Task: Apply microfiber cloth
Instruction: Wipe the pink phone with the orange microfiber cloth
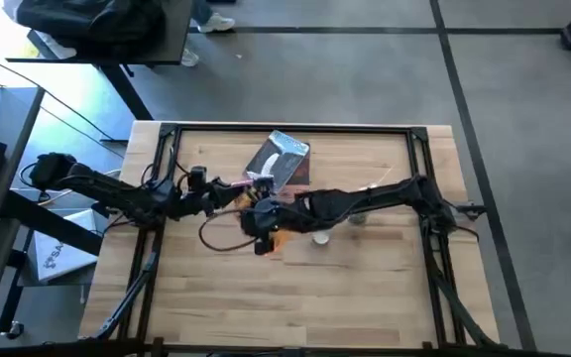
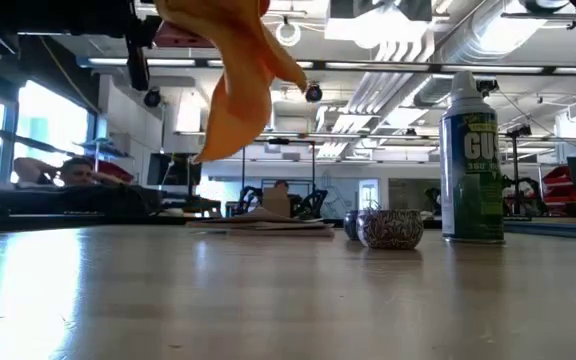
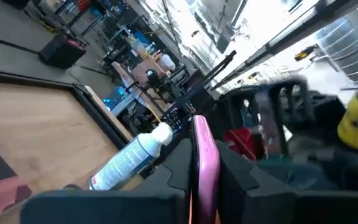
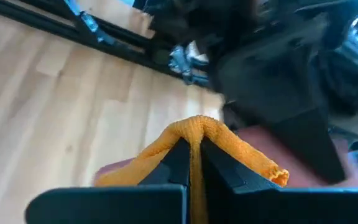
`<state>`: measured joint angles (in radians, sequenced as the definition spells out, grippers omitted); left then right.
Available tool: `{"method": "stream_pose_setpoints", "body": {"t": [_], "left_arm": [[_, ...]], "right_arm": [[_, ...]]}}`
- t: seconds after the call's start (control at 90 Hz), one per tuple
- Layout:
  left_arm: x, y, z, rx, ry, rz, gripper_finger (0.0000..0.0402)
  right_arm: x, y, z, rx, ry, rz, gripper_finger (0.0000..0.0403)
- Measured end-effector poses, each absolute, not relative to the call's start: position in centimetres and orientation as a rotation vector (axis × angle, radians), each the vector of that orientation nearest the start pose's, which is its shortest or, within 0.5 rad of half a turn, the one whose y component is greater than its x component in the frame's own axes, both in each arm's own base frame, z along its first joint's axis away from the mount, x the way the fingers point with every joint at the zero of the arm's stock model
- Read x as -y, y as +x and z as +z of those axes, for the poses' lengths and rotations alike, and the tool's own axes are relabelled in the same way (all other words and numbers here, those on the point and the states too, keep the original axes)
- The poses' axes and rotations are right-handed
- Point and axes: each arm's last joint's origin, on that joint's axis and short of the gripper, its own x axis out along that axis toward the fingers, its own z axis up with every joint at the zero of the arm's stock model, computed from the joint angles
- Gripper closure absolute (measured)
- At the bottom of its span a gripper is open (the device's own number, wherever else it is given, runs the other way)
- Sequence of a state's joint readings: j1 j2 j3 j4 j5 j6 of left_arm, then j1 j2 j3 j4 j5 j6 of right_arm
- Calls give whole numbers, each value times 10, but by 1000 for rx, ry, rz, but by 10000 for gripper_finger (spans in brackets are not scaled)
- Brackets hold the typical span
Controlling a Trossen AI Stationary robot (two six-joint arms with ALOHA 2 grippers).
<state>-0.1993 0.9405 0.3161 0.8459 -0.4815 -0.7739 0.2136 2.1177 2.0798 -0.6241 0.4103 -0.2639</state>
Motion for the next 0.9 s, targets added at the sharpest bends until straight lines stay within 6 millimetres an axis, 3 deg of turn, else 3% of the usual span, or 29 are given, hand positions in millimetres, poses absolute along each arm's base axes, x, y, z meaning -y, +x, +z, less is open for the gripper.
{"method": "stream_pose_setpoints", "body": {"t": [0.144,0.289,0.444,0.722,0.9], "left_arm": [[24,188,243,318,-844,210,380],[22,188,241,321,-841,263,380],[21,188,238,316,-835,334,380],[19,188,236,318,-828,400,380],[18,187,236,329,-841,414,380]], "right_arm": [[-107,466,316,-685,-480,-67,403],[-110,473,304,-695,-489,-71,403],[-100,484,291,-702,-566,-150,403],[-69,493,305,-647,-699,-382,403],[-61,495,309,-633,-718,-416,403]]}}
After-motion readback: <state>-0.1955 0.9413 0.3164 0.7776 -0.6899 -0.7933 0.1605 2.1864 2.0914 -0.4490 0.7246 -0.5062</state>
